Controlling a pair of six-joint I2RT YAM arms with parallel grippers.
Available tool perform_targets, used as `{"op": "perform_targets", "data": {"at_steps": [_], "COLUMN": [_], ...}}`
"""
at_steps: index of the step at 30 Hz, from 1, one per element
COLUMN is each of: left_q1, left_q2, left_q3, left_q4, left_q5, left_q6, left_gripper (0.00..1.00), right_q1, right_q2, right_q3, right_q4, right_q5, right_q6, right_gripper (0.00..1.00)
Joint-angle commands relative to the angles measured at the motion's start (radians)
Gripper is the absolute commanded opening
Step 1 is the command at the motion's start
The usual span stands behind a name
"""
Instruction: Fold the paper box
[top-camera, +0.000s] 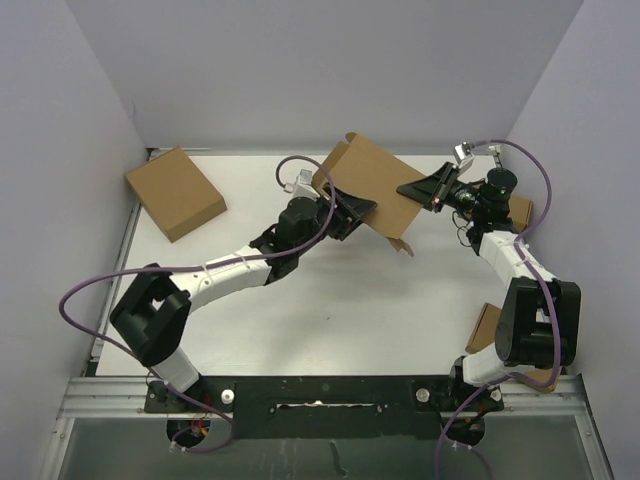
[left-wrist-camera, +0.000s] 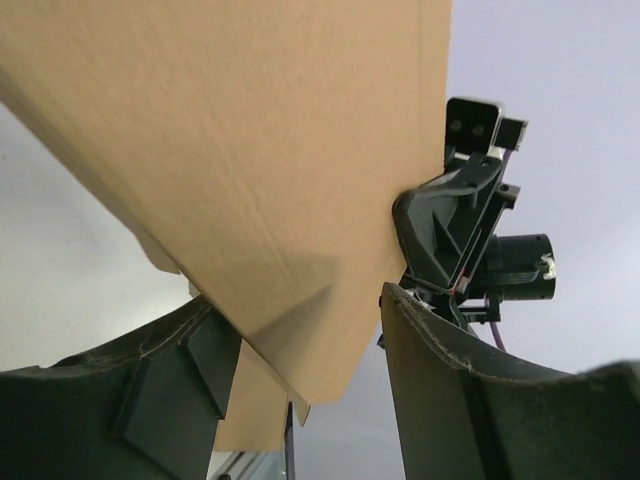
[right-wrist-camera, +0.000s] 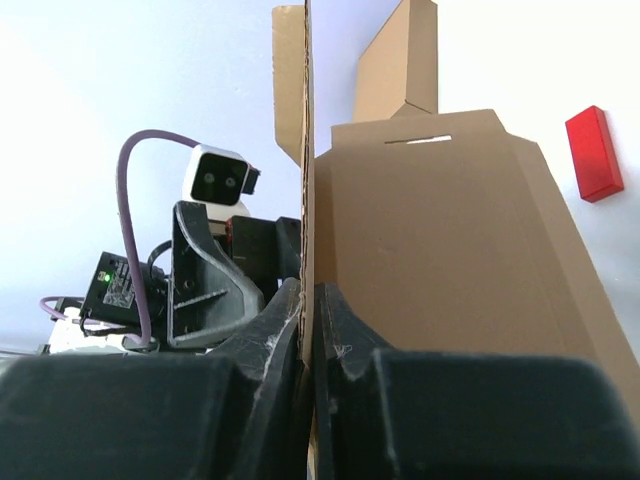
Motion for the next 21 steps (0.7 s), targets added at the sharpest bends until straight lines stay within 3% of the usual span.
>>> {"op": "perform_targets", "data": {"at_steps": [1, 5, 13, 19, 21], "left_q1": [-0.035, -0.053, -0.056, -0.056, -0.055], "left_q2": [0.045, 0.066, 0.08, 0.08, 0.077], "left_q3": [0.072, 0.092, 0.088, 0.081, 0.075], "left_q4": [0.048, 0.033, 0.048, 0.064, 0.089], "left_q5": [0.044, 0.044, 0.045, 0.047, 0.058], "left_q6": [-0.062, -0.082, -0.105, -0.101, -0.091], "left_gripper": [0.53, 0.44, 0.15, 0.12, 0.18], "right_q1": [0.006, 0.005, 0.005, 0.005, 0.001], "right_q2": [-0.011, -0.011, -0.015, -0.018, -0.02], "right_q3": [-0.004, -0.006, -0.008, -0.006, -0.003], "right_q4": [0.028, 0.011, 0.01, 0.009, 0.011], "right_q5": [0.005, 0.009, 0.009, 0.005, 0.003], "right_q6": [-0.027, -0.041, -0.042, -0.048, -0.05], "right_gripper": [0.0, 0.0, 0.0, 0.0, 0.0]}}
